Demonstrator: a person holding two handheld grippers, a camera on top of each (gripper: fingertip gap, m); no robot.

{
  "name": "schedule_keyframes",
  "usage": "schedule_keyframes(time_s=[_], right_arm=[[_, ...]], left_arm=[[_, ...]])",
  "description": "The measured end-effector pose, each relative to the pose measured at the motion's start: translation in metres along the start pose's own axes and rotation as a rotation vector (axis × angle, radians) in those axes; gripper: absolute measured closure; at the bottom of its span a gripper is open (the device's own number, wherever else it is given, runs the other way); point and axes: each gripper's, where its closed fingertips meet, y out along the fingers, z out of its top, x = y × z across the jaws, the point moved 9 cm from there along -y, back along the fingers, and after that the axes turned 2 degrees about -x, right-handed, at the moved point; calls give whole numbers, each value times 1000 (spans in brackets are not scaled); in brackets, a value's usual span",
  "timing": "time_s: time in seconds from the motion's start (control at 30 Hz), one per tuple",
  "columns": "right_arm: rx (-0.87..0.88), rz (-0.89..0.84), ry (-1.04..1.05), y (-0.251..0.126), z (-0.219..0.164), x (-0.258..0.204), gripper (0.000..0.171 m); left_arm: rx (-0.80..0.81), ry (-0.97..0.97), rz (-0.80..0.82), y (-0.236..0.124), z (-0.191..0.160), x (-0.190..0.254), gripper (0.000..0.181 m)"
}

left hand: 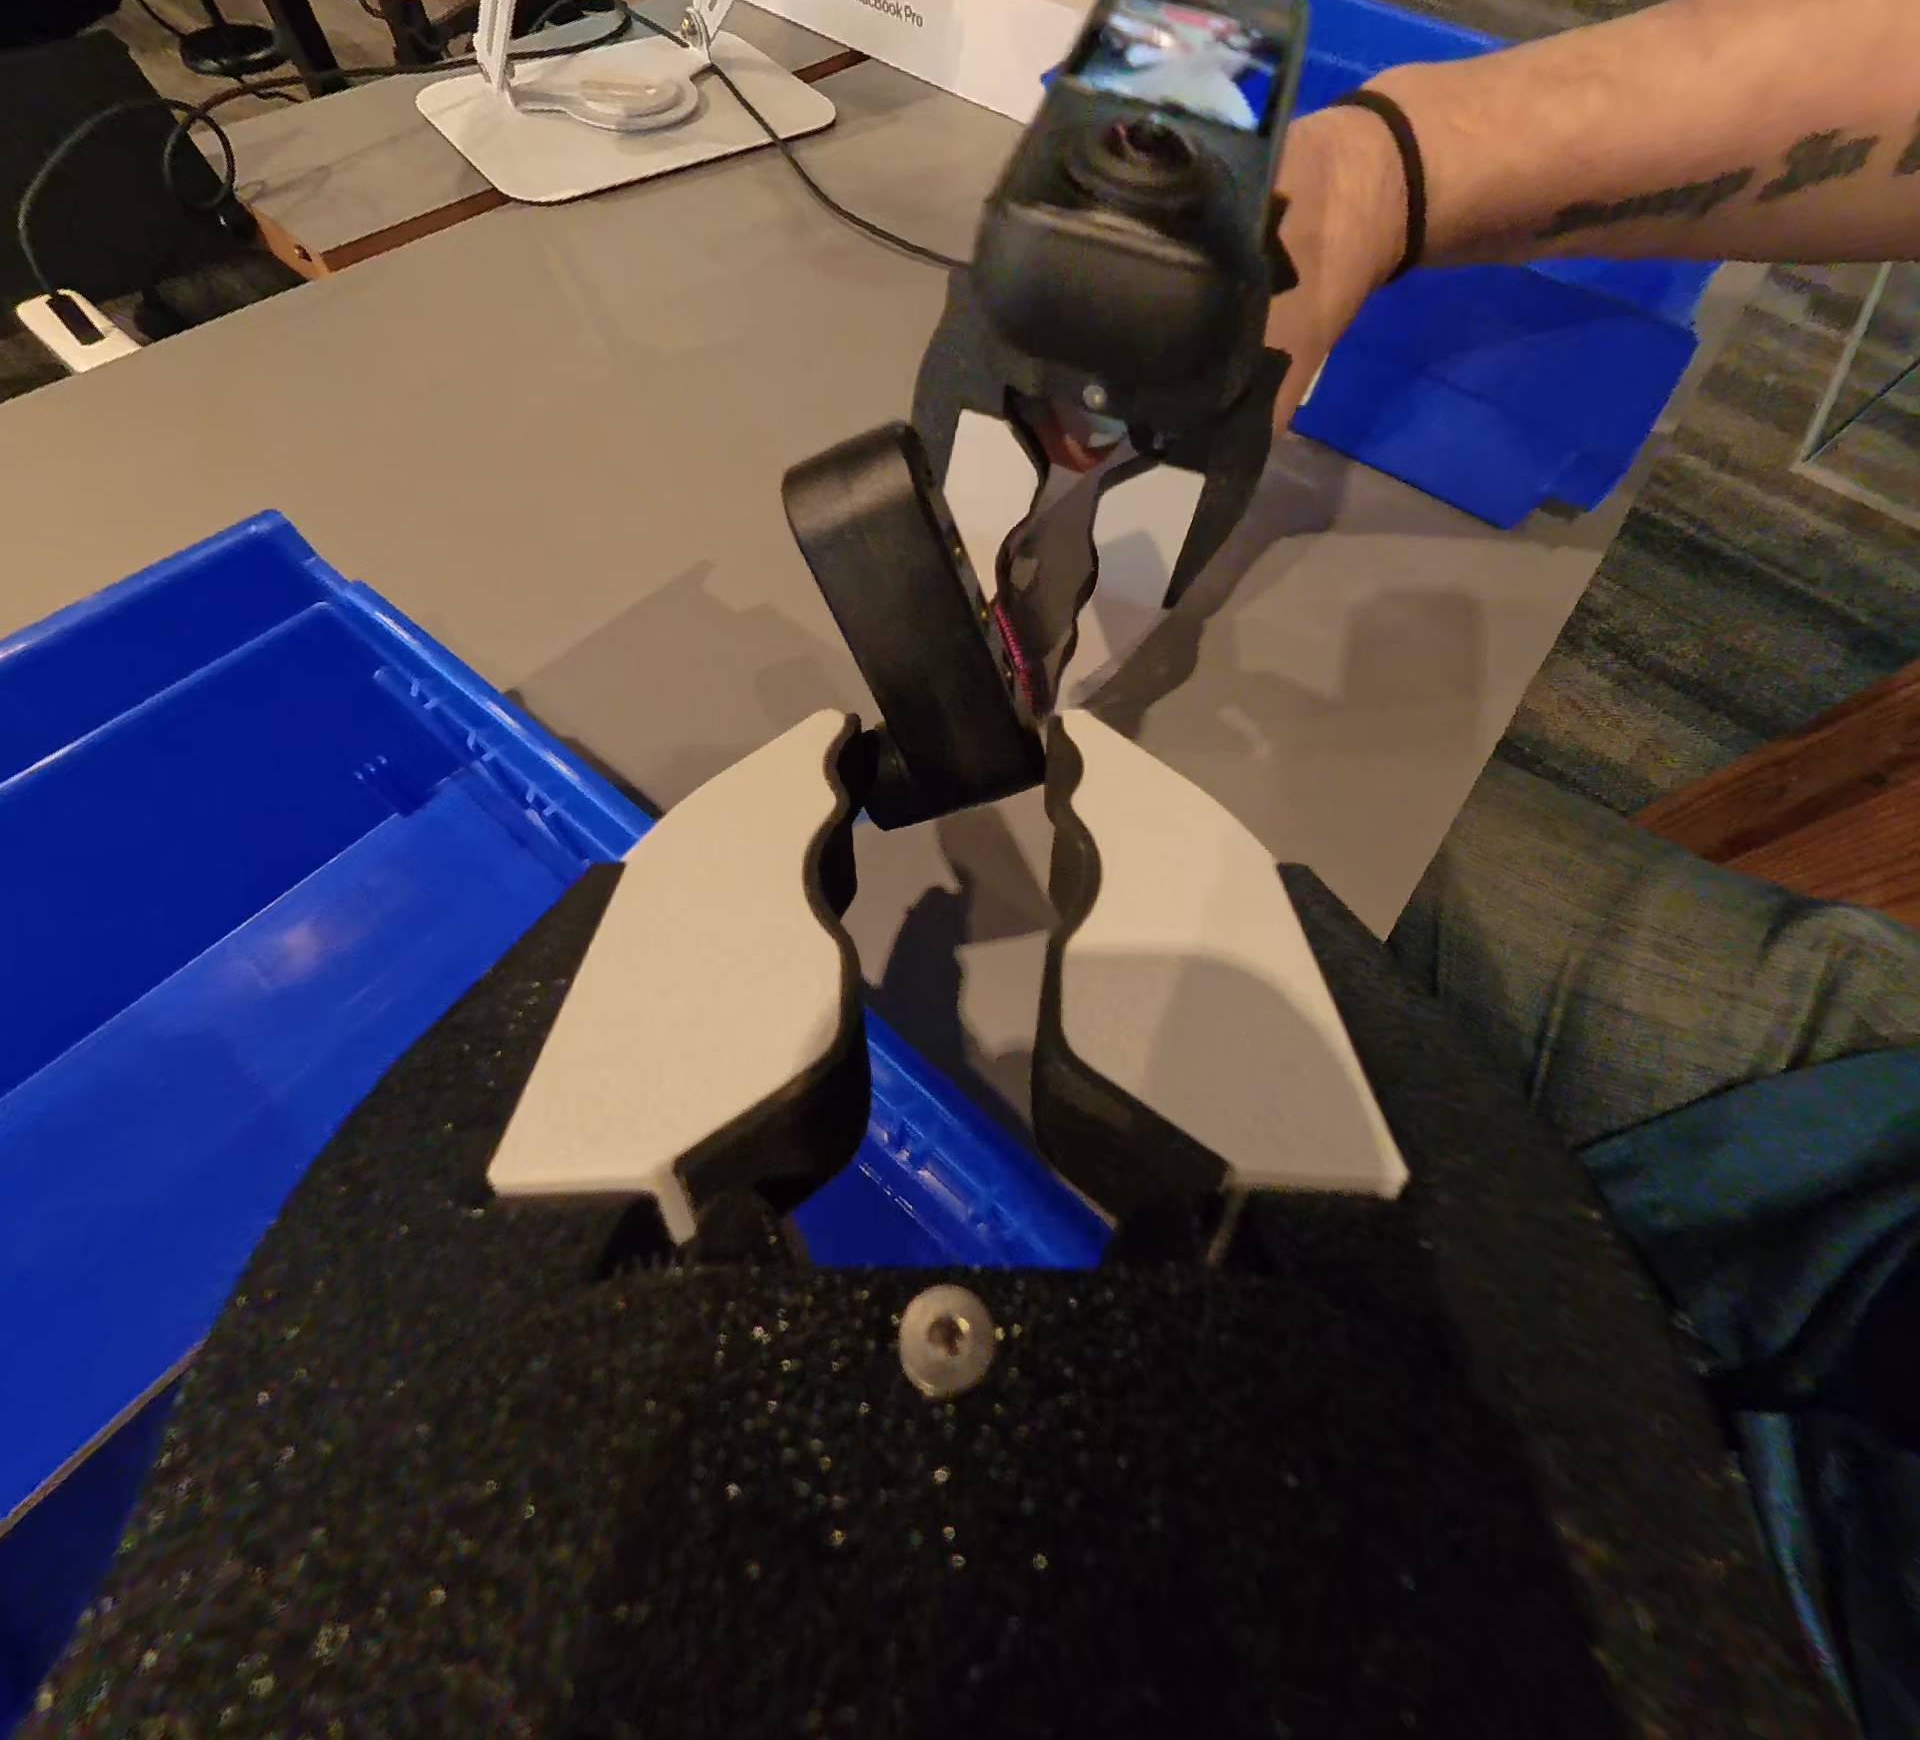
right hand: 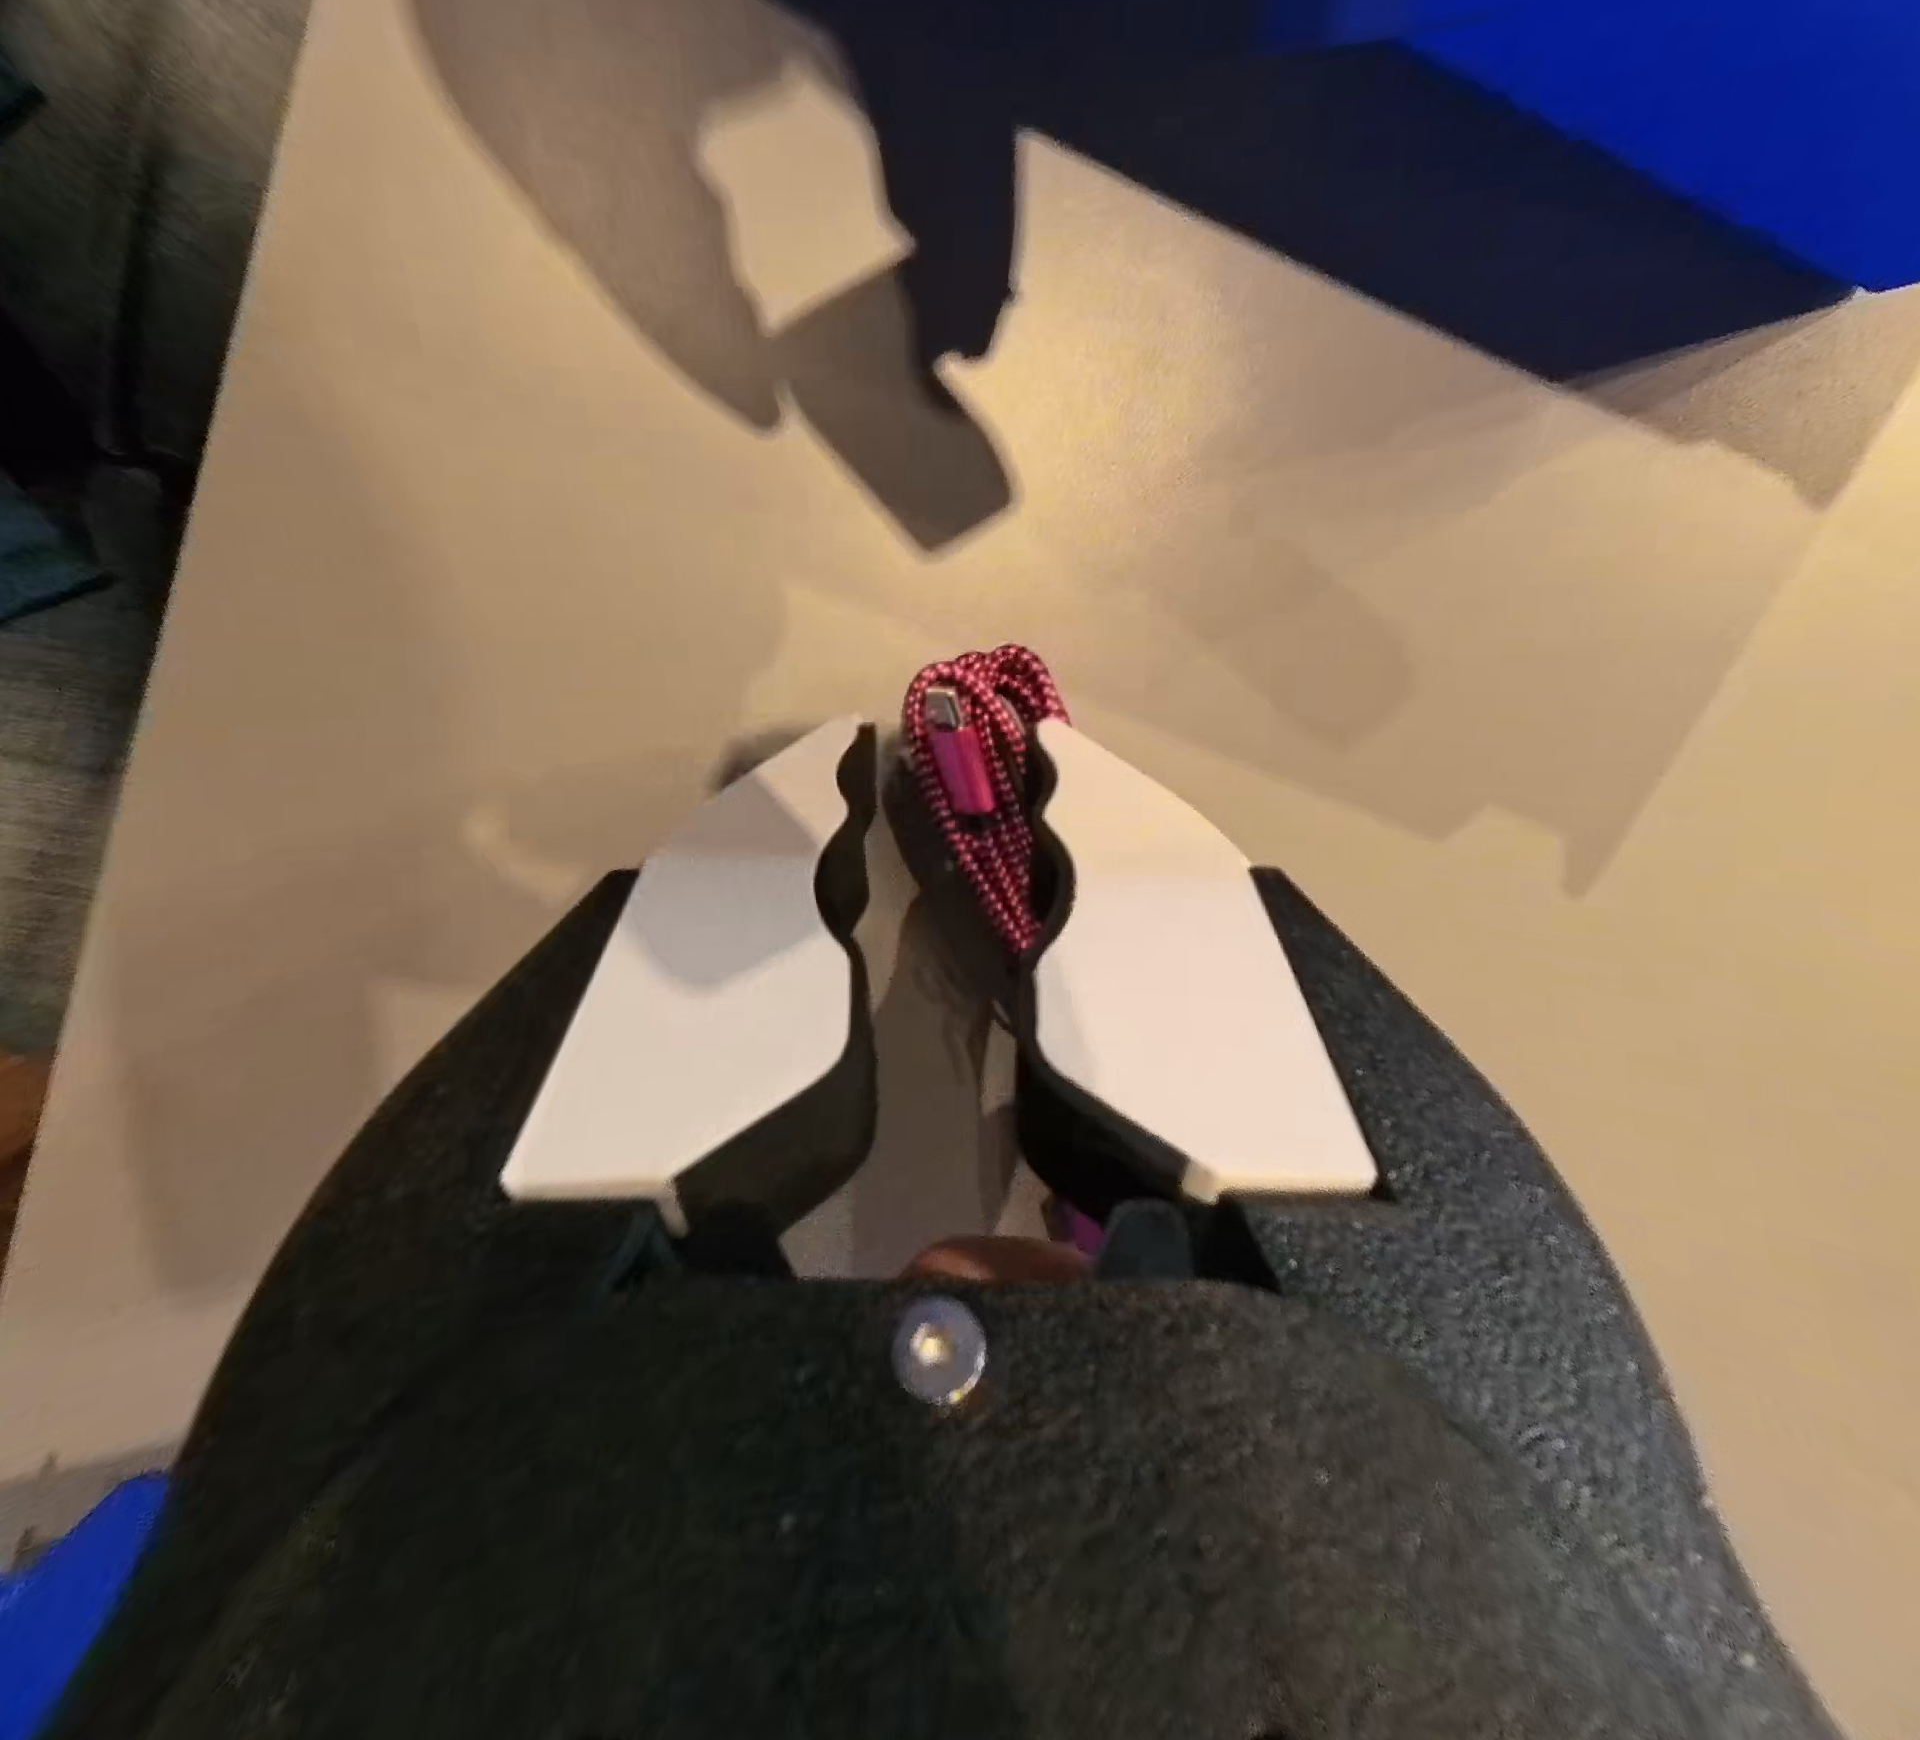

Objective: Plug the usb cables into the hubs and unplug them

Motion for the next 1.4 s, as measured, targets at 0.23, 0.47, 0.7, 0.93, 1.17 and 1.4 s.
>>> schedule_keyframes(time_s=[0.23,0.47,0.7,0.93,1.17,1.4], right_arm=[[-38,91,6,-3,0,13,161],[-89,87,-21,9,-1,10,157],[-129,72,-41,14,3,6,164],[-19,92,150,11,2,12,167],[260,36,174,-17,9,7,167],[243,-132,277,-50,17,5,167]], left_arm=[[12,5,-21,0,1,4,148],[22,-2,-41,0,0,4,148],[30,-2,-55,0,0,7,148],[26,0,-57,1,-2,9,148],[-26,22,-25,4,-5,8,148],[-103,43,71,10,-8,2,149]])
